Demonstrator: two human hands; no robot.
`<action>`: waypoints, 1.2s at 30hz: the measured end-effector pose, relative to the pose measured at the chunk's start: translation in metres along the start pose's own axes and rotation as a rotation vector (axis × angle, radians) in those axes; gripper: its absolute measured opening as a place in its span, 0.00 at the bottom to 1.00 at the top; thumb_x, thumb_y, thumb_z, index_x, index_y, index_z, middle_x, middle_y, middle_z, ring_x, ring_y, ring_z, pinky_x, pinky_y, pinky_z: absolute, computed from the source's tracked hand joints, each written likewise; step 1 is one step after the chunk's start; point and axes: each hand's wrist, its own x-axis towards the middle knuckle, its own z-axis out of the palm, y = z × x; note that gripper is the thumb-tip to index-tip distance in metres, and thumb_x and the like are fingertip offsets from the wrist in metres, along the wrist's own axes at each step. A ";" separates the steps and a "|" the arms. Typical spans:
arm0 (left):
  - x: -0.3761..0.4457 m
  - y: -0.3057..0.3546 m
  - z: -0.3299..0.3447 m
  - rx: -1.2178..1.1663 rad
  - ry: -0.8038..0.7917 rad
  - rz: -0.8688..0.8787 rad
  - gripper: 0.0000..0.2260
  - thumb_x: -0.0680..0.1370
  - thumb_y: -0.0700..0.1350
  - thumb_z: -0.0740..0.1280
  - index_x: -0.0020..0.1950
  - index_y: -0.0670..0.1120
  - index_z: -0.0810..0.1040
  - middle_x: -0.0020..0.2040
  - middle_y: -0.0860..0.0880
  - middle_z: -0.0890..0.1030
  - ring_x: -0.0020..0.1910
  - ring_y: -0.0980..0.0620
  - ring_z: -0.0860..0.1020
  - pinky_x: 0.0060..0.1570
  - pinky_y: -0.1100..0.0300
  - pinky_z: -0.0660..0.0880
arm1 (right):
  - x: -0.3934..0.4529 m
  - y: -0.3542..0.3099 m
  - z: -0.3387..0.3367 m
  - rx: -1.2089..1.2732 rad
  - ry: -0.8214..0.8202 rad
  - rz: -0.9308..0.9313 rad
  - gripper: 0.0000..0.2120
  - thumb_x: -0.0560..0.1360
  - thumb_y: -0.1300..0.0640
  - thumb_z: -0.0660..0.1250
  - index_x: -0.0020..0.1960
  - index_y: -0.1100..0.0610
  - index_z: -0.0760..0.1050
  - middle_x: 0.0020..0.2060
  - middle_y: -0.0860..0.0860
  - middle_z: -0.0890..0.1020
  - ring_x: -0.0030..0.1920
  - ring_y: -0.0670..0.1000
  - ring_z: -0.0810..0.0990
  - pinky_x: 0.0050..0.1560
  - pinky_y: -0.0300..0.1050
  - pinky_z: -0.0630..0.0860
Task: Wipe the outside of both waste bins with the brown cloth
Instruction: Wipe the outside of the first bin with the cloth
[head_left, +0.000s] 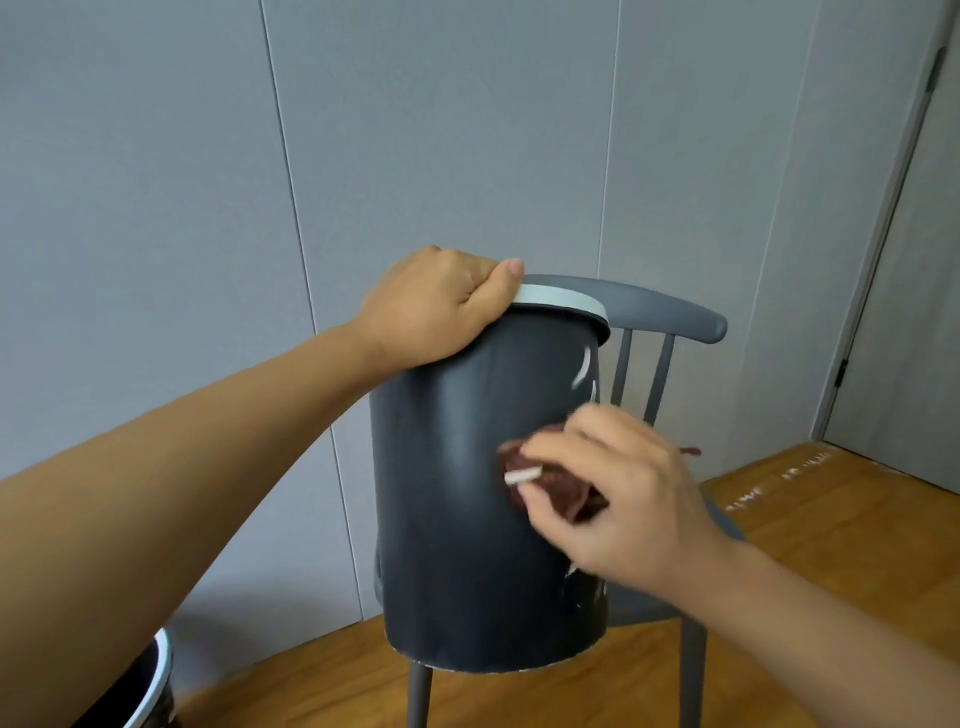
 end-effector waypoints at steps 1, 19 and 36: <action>-0.001 0.000 0.000 -0.002 0.003 0.001 0.25 0.83 0.59 0.55 0.31 0.46 0.59 0.24 0.51 0.66 0.26 0.52 0.65 0.30 0.54 0.59 | 0.012 0.003 -0.001 -0.002 0.041 0.036 0.11 0.77 0.50 0.72 0.53 0.56 0.84 0.43 0.51 0.79 0.42 0.52 0.78 0.41 0.50 0.78; -0.008 -0.015 -0.006 -0.047 0.034 -0.003 0.24 0.83 0.56 0.57 0.31 0.47 0.58 0.26 0.48 0.60 0.27 0.51 0.61 0.28 0.59 0.57 | 0.049 0.021 0.009 0.031 0.186 0.200 0.13 0.76 0.48 0.70 0.55 0.54 0.85 0.45 0.50 0.80 0.45 0.54 0.81 0.45 0.53 0.79; -0.017 0.020 -0.037 0.065 -0.151 -0.138 0.08 0.82 0.44 0.57 0.53 0.49 0.75 0.39 0.50 0.78 0.43 0.46 0.75 0.42 0.53 0.71 | -0.040 -0.017 0.013 0.107 -0.125 -0.161 0.11 0.77 0.49 0.74 0.55 0.55 0.84 0.41 0.49 0.77 0.41 0.50 0.73 0.41 0.47 0.75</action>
